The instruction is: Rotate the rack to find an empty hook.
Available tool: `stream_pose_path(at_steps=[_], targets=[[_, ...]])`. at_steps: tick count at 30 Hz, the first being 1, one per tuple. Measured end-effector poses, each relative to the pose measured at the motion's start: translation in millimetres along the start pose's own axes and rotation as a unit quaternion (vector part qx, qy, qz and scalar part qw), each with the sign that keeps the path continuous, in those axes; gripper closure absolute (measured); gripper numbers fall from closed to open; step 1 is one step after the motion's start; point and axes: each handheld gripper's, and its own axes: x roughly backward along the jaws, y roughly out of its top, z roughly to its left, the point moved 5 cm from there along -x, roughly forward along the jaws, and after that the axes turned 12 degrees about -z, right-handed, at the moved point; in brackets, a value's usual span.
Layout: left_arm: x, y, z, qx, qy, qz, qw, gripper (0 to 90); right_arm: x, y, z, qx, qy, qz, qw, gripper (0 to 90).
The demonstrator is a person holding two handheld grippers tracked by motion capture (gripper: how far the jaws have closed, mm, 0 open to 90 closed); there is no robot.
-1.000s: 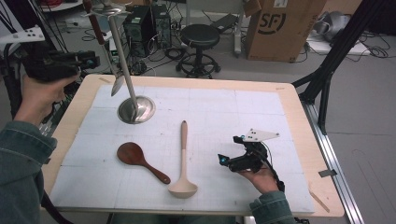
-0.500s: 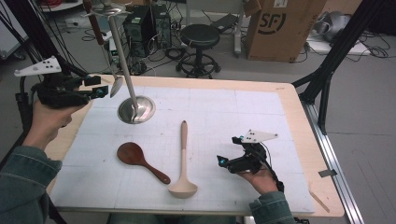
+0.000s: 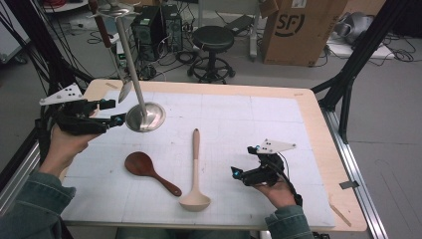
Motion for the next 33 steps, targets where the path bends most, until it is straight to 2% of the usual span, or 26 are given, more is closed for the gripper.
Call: stream_pose_path(at_steps=[11, 18, 26, 33], targets=[[5.3, -24.8, -13.5, 0.007, 0.001, 0.013, 0.9999, 23.7, -4.4, 0.0, 7.2, 0.008, 0.008, 0.004, 0.9999, 1.5], [3.7, -41.9, -23.7, 0.005, -0.007, 0.032, 0.9995, 17.7, -6.5, 0.0, 11.1, 0.014, 0.012, 0.009, 0.9998, 1.7], [1.3, -57.6, -35.1, 0.002, -0.013, 0.044, 0.999, 14.7, -9.1, -0.9, 12.7, 0.014, 0.012, 0.011, 0.9998, 1.7], [-1.3, -70.3, -40.9, 0.007, -0.015, 0.049, 0.9987, 11.5, -10.0, -1.5, 12.5, 0.016, 0.009, 0.013, 0.9997, 1.7]])
